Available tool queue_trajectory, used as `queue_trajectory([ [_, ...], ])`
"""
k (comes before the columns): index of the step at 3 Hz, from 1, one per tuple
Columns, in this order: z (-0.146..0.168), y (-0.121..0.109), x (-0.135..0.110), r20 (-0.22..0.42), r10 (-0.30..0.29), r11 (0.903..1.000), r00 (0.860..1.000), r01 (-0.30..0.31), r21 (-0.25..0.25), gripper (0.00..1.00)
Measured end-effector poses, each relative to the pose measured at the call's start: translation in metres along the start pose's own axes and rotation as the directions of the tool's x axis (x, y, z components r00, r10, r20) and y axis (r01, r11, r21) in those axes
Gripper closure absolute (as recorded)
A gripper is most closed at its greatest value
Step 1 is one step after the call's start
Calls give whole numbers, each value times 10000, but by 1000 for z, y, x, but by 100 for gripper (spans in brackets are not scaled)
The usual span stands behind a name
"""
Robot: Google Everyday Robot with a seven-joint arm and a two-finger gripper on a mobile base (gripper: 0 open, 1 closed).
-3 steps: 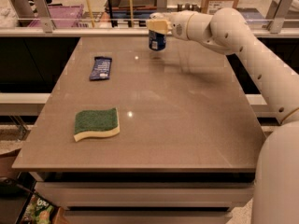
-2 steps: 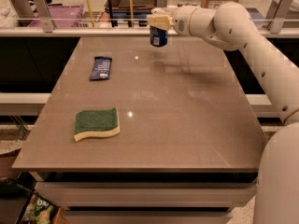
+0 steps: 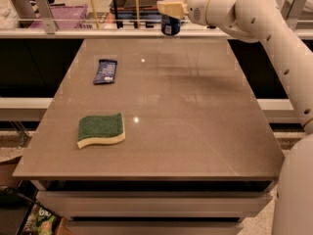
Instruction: Pick pepsi can
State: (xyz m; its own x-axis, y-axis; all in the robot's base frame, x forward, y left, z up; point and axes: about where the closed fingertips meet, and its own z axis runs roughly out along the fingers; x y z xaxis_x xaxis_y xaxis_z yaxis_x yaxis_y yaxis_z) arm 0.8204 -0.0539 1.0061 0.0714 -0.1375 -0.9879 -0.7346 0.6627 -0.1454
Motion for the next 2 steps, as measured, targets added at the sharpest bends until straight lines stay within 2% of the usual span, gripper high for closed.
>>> queue_trajectory([
  [2, -14, -4, -31, 532, -699, 9974, 9961, 707, -130, 100],
])
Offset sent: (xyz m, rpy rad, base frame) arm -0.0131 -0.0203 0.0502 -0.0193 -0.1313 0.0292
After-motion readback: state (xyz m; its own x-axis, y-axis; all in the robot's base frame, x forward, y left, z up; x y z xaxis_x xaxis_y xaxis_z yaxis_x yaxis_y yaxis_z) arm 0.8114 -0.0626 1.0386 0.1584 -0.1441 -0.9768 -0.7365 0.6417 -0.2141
